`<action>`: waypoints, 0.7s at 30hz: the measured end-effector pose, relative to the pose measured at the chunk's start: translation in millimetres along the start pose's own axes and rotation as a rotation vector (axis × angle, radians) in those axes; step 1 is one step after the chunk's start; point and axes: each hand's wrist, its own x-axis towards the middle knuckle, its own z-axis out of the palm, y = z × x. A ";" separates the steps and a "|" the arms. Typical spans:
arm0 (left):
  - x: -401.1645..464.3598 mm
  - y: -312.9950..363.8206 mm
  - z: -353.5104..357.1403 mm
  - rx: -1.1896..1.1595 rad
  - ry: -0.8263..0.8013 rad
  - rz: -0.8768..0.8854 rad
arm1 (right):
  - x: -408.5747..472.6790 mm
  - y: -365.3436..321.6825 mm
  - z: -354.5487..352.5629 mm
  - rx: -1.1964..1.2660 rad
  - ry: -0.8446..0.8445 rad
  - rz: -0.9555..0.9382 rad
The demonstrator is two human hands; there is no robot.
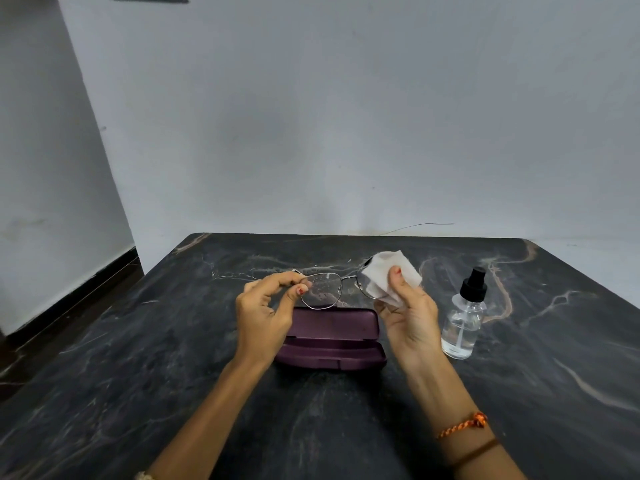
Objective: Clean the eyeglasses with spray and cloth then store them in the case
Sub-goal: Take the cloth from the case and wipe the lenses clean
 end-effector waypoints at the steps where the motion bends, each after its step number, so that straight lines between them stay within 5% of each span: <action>1: -0.7 0.1 0.7 0.005 -0.008 -0.006 | 0.5 0.8 -0.1 0.053 0.024 0.035; 9: -10.8 -0.8 9.0 0.076 -0.085 0.073 | 3.4 10.7 -2.4 0.078 0.021 0.021; 21: 0.5 -0.4 -1.5 0.081 -0.073 0.033 | 3.5 -10.5 -11.0 -0.574 -0.221 -0.205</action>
